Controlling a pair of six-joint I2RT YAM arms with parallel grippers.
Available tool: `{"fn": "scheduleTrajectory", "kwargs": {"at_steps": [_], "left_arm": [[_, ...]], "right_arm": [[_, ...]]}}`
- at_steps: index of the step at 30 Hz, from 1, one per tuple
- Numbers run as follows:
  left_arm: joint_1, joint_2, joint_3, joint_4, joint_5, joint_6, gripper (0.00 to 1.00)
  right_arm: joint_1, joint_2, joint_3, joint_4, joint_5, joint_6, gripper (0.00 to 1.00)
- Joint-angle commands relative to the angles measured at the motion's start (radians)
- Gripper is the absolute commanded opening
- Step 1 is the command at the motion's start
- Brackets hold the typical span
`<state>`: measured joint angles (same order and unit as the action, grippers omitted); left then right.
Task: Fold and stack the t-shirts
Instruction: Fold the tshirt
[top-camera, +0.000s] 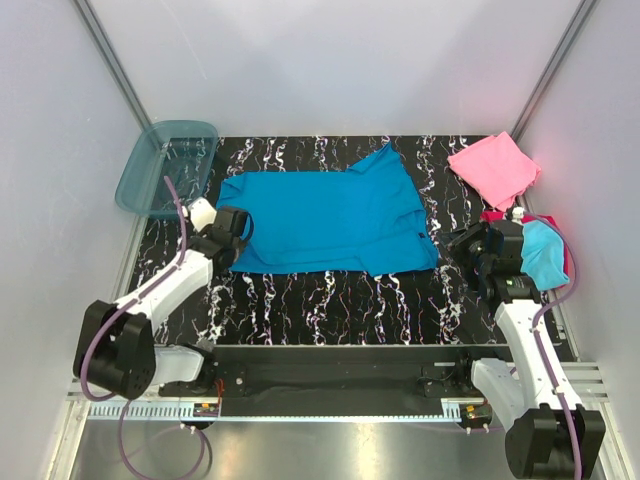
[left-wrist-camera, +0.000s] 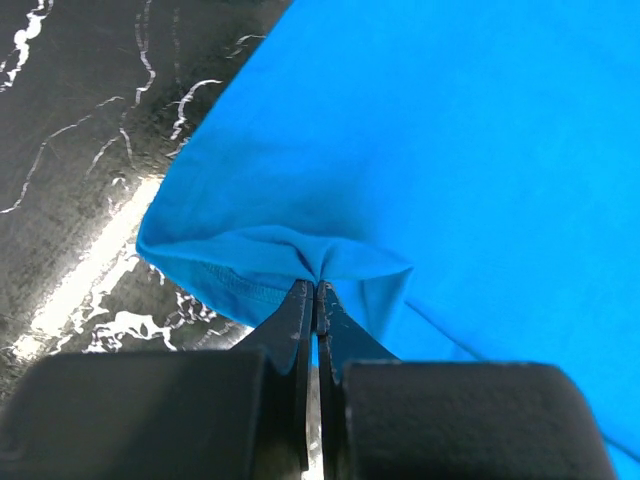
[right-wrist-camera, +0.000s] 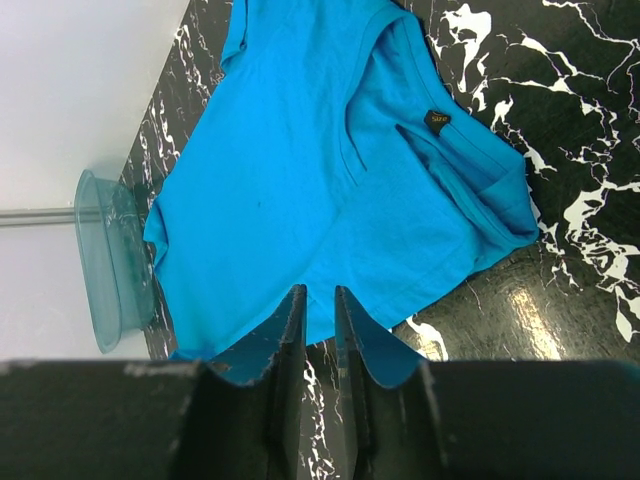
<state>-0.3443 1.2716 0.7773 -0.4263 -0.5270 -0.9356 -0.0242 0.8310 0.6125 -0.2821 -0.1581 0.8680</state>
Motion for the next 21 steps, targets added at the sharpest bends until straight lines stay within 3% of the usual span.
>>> {"fn": "scheduleTrajectory", "kwargs": {"at_steps": [1, 11, 21], "left_arm": [[0.016, 0.028, 0.033, -0.006, -0.051, -0.006, 0.0], [0.039, 0.043, -0.004, -0.072, -0.129, -0.103, 0.0], [0.083, 0.066, 0.028, -0.043, -0.108, -0.059, 0.0]], "right_arm": [[0.006, -0.02, -0.003, 0.031, 0.005, -0.012, 0.24], [0.006, -0.006, -0.002, 0.037, 0.014, -0.014, 0.22], [0.006, -0.001, -0.01, 0.038, 0.022, -0.02, 0.21]]}}
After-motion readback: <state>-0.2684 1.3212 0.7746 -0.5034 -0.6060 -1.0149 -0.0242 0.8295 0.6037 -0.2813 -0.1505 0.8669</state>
